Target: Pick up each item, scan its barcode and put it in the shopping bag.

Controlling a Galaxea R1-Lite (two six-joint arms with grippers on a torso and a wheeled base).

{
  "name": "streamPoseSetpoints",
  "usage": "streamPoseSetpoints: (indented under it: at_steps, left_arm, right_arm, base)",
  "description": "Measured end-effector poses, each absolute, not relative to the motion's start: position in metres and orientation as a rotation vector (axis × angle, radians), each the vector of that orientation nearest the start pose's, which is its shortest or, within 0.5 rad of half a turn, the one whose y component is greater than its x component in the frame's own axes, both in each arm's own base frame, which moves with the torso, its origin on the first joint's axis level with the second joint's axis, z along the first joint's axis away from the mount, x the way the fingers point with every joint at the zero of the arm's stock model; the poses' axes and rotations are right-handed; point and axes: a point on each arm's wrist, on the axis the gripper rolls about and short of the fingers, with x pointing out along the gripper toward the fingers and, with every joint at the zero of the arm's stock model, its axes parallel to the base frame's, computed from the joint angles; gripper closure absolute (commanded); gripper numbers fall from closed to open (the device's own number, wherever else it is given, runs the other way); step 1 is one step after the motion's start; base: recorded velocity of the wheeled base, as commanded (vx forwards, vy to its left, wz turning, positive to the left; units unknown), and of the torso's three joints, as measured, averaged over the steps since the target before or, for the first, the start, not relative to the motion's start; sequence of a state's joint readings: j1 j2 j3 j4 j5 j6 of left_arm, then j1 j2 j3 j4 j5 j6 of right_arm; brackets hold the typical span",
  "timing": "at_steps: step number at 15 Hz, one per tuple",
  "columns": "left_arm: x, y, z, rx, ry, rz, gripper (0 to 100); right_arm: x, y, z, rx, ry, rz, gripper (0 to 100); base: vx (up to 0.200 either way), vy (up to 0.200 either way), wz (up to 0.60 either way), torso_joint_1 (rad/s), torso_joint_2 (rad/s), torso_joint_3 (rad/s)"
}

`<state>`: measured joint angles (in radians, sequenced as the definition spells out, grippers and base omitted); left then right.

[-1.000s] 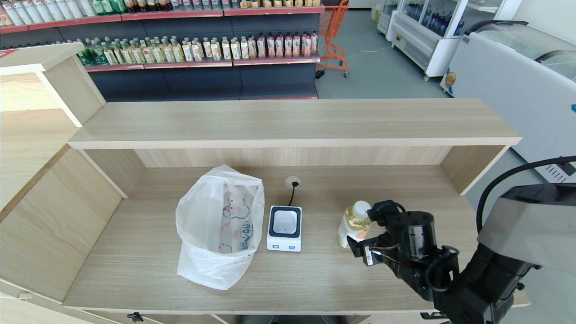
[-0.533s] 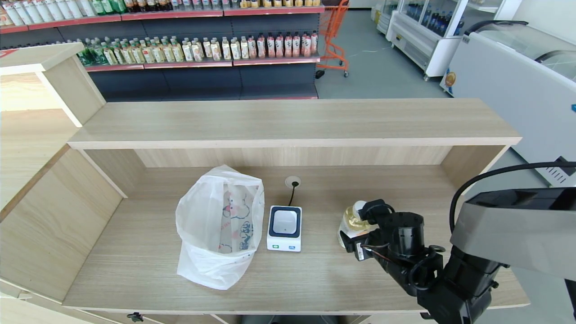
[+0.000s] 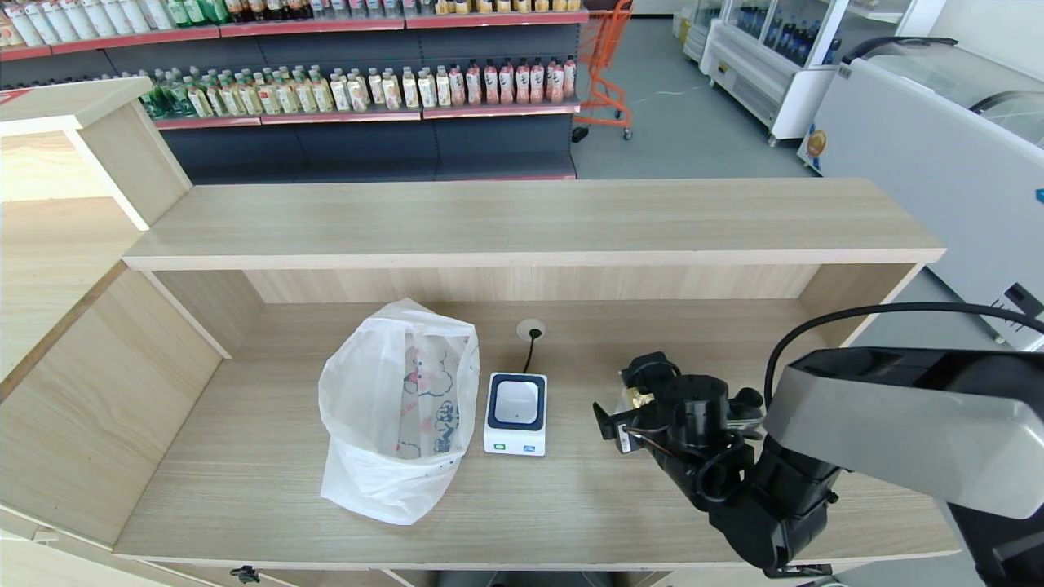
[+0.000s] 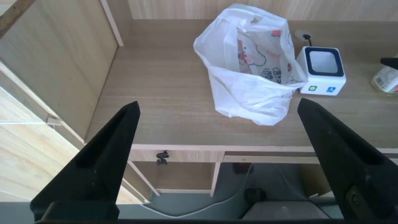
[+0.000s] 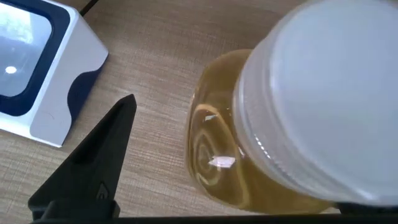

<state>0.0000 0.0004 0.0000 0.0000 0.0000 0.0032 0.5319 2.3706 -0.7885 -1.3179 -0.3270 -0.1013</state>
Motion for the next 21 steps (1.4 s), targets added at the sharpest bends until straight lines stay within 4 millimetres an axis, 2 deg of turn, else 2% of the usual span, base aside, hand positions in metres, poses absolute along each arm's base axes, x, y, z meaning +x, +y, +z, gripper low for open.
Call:
streamPoseSetpoints:
  at_steps: [6, 7, 16, 19, 21]
  left_arm:
    - [-0.023, 0.000, 0.075, 0.003, 0.000, 0.000, 0]
    - [-0.023, 0.000, 0.075, 0.003, 0.000, 0.000, 0]
    - [-0.023, 0.000, 0.075, 0.003, 0.000, 0.000, 0]
    - [-0.023, 0.000, 0.075, 0.003, 0.000, 0.000, 0]
    - [-0.023, 0.000, 0.075, 0.003, 0.000, 0.000, 0]
  right_arm:
    - [0.355, 0.205, -0.005, -0.207, 0.216, 0.226, 0]
    - [0.358, 0.208, -0.004, -0.203, 0.207, 0.229, 100]
    - [0.358, 0.215, 0.004, -0.164, 0.174, 0.231, 100]
    - [0.355, 0.215, 0.009, -0.072, 0.161, 0.258, 100]
    - [0.350, 0.211, 0.021, 0.012, 0.167, 0.293, 100]
  base:
    - [0.000, 0.000, 0.00, 0.000, 0.00, 0.000]
    - [0.000, 0.000, 0.00, 0.000, 0.00, 0.000]
    - [0.000, 0.000, 0.00, 0.000, 0.00, 0.000]
    - [0.000, 0.000, 0.00, 0.000, 0.00, 0.000]
    - [0.000, 0.000, 0.00, 0.000, 0.00, 0.000]
